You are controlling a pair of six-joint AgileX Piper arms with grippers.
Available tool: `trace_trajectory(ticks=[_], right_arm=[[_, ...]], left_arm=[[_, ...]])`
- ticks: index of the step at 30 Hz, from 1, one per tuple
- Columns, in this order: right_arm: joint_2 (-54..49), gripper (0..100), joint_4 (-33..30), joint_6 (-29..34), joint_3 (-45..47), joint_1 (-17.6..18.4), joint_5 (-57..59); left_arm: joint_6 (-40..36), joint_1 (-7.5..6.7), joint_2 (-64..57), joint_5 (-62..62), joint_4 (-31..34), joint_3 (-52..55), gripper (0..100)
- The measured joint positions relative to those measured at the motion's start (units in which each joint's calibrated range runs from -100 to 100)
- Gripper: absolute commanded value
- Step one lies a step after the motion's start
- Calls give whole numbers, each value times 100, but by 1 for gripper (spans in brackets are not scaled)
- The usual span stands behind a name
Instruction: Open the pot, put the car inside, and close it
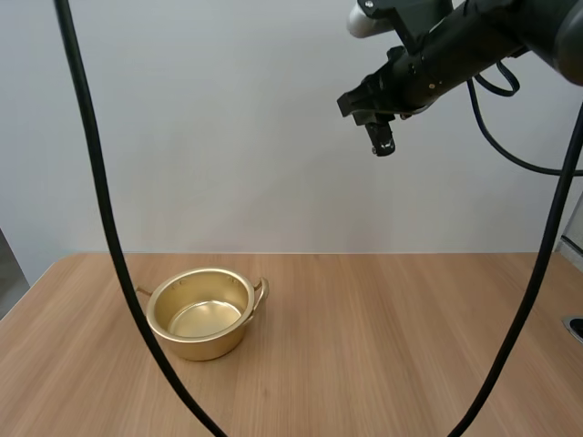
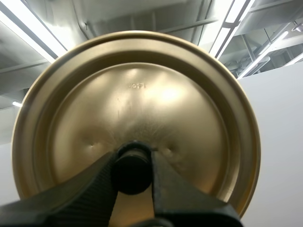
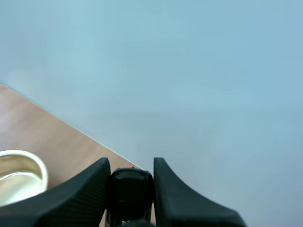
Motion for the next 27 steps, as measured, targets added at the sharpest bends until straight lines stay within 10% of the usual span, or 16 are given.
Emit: trace_trajectory(ticks=[13,27], right_arm=[[1213,0,1900,-214,-313,1092,1015],[2507,0,482,-214,44,2416,-133]], left_arm=[[36,0,-28,350,0,0,0],[36,0,-259,501,0,-14,0]])
